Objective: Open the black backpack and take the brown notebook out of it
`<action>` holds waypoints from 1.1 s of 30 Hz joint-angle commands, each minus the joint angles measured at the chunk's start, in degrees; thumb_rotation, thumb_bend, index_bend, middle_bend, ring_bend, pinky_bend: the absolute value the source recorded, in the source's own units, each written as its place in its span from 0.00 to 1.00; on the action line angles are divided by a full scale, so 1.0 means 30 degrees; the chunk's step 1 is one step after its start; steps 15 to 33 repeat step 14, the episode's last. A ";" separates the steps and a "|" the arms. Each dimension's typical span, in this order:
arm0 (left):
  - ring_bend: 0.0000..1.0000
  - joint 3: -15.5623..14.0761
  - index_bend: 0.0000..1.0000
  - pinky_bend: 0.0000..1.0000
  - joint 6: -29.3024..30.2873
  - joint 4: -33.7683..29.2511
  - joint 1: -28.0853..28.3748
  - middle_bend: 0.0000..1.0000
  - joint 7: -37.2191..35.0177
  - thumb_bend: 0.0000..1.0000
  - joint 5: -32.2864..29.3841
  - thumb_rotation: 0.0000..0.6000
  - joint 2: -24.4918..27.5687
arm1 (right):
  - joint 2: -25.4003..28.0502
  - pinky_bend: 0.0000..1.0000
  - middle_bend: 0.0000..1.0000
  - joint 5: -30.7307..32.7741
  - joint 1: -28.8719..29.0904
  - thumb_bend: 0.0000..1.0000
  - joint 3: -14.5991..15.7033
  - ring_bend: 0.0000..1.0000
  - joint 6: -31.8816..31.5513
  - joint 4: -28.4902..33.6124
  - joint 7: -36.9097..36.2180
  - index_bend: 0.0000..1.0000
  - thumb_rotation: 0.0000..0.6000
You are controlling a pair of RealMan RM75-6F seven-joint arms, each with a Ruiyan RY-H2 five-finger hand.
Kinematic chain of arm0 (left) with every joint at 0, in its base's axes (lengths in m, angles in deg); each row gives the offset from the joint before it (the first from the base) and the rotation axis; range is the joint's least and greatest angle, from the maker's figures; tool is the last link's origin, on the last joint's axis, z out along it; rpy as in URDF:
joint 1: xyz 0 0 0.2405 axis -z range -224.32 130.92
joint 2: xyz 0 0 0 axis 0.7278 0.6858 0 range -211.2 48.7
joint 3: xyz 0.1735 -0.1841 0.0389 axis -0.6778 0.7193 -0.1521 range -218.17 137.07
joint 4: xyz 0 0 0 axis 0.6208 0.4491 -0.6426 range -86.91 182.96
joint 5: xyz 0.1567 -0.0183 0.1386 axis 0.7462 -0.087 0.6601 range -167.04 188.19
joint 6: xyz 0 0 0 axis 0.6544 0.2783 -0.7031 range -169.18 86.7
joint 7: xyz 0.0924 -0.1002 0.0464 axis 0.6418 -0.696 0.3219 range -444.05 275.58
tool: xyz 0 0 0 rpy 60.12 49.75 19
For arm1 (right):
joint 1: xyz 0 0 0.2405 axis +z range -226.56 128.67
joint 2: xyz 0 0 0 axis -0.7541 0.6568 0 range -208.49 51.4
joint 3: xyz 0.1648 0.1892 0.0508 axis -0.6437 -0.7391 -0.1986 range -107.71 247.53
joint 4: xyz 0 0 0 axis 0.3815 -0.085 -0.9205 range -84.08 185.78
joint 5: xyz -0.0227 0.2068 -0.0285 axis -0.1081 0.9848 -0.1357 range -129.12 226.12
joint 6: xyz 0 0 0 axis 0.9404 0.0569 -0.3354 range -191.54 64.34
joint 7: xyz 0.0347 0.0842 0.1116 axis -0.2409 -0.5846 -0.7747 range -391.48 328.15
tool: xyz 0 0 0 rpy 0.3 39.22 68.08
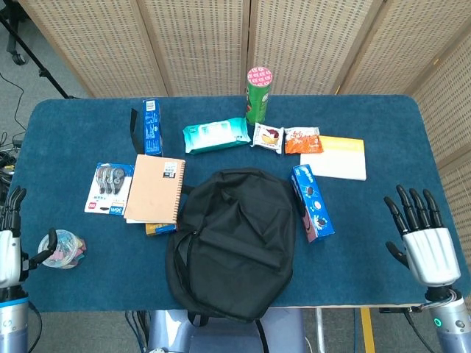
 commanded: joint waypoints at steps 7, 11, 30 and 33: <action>0.00 -0.1748 0.00 0.00 -0.0150 -0.0221 -0.1195 0.00 0.2225 0.45 0.1892 1.00 0.1050 | -0.0631 0.00 0.00 -0.0301 -0.1948 0.00 0.1143 0.00 0.0268 0.2763 -0.0255 0.00 1.00; 0.00 -0.2265 0.00 0.00 -0.0847 -0.0437 -0.1293 0.00 0.4468 0.31 0.2054 1.00 0.1880 | -0.0711 0.00 0.00 -0.0353 -0.2273 0.00 0.1135 0.00 0.0398 0.3051 -0.0379 0.00 1.00; 0.00 -0.2463 0.00 0.00 -0.1635 -0.0707 -0.1259 0.00 0.6350 0.20 0.1584 1.00 0.2614 | -0.0573 0.00 0.00 -0.0394 -0.2383 0.00 0.0949 0.00 0.0517 0.3130 -0.0287 0.00 1.00; 0.00 -0.2463 0.00 0.00 -0.1635 -0.0707 -0.1259 0.00 0.6350 0.20 0.1584 1.00 0.2614 | -0.0573 0.00 0.00 -0.0394 -0.2383 0.00 0.0949 0.00 0.0517 0.3130 -0.0287 0.00 1.00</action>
